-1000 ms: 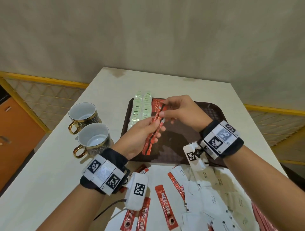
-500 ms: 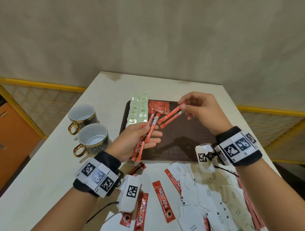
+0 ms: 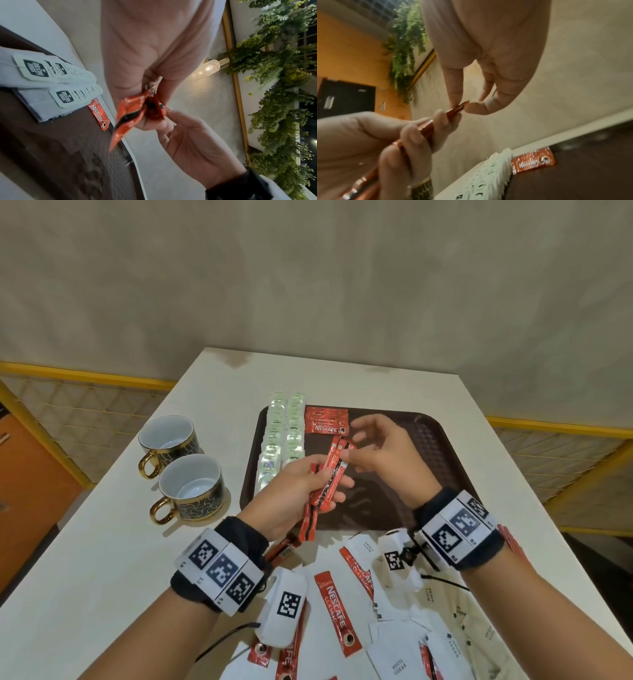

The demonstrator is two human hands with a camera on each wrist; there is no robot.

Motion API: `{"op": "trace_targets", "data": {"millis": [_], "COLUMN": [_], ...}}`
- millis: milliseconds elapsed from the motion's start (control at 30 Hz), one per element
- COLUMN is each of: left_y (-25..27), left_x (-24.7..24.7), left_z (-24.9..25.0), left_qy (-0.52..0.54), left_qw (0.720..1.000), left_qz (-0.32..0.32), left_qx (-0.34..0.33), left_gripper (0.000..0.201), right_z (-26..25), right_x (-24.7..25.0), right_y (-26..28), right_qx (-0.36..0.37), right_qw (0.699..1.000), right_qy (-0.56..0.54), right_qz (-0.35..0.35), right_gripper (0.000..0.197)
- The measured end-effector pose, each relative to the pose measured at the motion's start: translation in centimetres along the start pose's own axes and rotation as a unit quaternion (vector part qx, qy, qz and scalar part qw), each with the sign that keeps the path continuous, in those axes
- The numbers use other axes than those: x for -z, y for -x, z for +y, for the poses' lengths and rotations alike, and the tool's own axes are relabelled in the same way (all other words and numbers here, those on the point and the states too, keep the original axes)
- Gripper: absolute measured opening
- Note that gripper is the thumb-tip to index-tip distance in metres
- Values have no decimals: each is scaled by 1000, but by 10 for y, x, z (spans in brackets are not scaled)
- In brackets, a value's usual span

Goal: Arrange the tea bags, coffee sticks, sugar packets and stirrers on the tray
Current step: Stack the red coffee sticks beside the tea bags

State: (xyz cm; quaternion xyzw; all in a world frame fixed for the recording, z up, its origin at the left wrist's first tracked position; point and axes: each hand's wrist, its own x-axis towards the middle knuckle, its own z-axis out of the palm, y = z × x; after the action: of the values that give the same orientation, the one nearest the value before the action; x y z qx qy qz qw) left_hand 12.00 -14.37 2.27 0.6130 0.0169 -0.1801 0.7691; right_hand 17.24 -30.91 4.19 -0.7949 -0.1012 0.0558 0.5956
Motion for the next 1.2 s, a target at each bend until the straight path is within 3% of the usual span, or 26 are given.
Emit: {"op": "trace_targets", "data": {"millis": [100,167,267,367,433,533,600,667,767,833,900,1100,1200], "left_y": [3,4,2,4,10,14,12,11,10,9,7,7,8], "left_x": [-1,1,10,11,4,-11,-13,-9,-4,-6,-8,-7,-6], "left_z": [0,0,1,2,5,8,9,11,9,5,0,-6,-4], "left_qy": [-31,-48,-59,-158,-246,-312,-334,-311,-295,-274,-233,-155,-151], "left_qw": [999,999,989,958,938,928,920,929,940,946,957,977,978], "left_qz": [-15,4,132,215,196,118,107,106,93,97,106,106,100], "left_qx": [1,6,-28,-103,-142,-167,-174,-168,-147,-145,-139,-99,-102], "left_gripper": [28,32,32,31,27,14,11,4,19,7,7,12,6], "right_z": [2,-2,-11,-18,-21,-23,-25,-28,-29,-27,-25,-18,-13], "right_x": [-1,0,6,6,-1,-16,-21,-21,-16,-12,-10,1,6], "right_y": [4,6,3,1,3,4,3,3,5,5,5,7,10], "right_qx": [-30,-13,12,11,-1,6,16,0,-51,-77,-99,-67,-62], "right_qw": [996,997,994,994,996,998,998,999,988,975,967,990,991], "right_qy": [-72,-77,-85,-78,-74,-39,-14,-40,-128,-181,-206,-107,-57], "right_qz": [-44,-17,74,75,50,51,53,21,-71,-107,-116,-64,-104], "right_gripper": [29,18,10,14,13,14,18,18,9,1,9,9,12]}}
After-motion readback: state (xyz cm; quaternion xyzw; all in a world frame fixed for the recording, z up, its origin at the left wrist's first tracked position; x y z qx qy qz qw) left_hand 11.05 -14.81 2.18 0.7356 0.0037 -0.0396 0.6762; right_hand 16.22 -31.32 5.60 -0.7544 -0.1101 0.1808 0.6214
